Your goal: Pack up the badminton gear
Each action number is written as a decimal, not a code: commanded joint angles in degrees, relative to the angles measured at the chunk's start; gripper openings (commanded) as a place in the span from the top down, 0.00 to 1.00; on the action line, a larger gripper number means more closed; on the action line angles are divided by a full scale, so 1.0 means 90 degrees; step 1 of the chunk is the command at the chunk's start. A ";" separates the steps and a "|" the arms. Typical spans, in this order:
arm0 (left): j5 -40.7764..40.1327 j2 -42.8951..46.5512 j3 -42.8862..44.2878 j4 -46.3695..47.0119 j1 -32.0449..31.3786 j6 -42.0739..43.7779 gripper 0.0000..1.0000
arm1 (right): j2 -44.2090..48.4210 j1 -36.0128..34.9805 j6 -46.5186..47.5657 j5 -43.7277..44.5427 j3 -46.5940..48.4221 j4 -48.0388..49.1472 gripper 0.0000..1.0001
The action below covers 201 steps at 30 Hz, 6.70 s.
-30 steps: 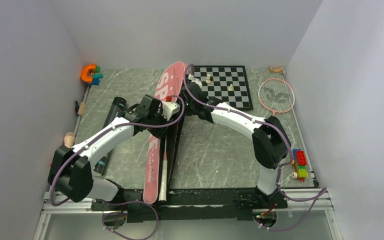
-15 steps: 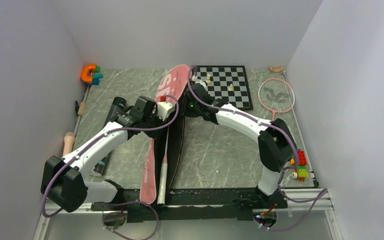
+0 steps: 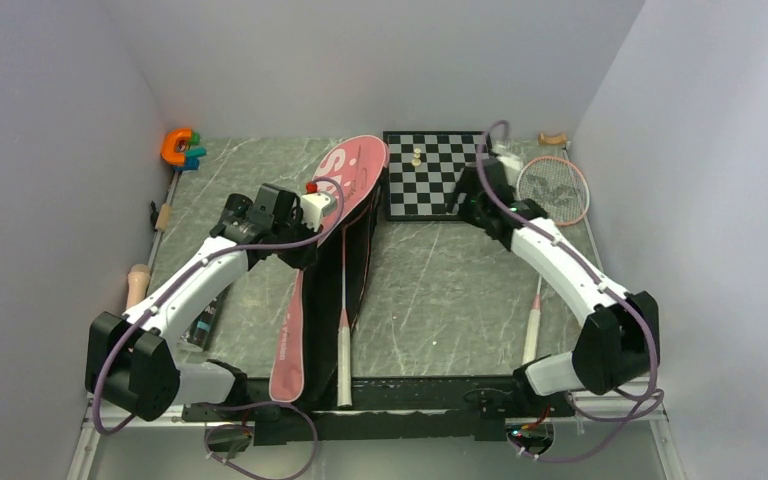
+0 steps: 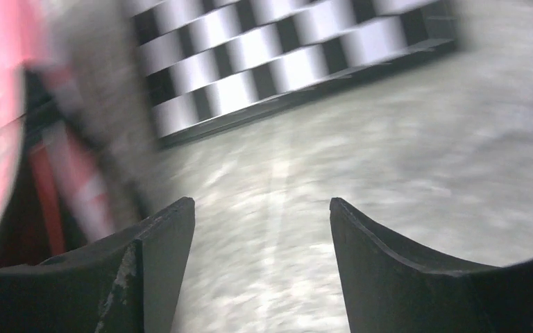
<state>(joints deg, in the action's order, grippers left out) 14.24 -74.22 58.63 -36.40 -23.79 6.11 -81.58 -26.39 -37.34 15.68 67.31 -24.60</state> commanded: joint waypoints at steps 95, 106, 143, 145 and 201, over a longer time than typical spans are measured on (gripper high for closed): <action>0.0410 -0.0652 0.0828 0.0070 0.0192 -0.0199 1.00 | -0.0294 -0.6352 -0.2088 0.0429 -0.0419 -0.4535 1.00; 0.0372 -0.0681 0.0875 0.0022 0.0194 -0.0199 1.00 | 0.0280 -0.6481 -0.2464 0.0056 -0.1069 -0.4703 1.00; 0.0953 -0.0564 0.0786 -0.0102 0.0167 -0.0176 1.00 | -0.1947 -0.4267 -0.0375 0.0437 0.1405 -0.2573 1.00; 0.1001 -0.0565 0.0767 -0.0087 0.0176 -0.0194 1.00 | -0.1784 -0.4055 -0.0302 0.0220 0.1224 -0.1915 1.00; 0.0979 -0.0573 0.0750 -0.0229 0.0167 -0.0113 1.00 | -0.0708 -0.3554 0.0666 -0.2603 -0.1837 0.1889 0.41</action>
<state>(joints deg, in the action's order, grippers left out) 21.54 -81.45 64.93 -39.31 -22.20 4.89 -84.27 -55.70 -35.86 -6.98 47.83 -3.49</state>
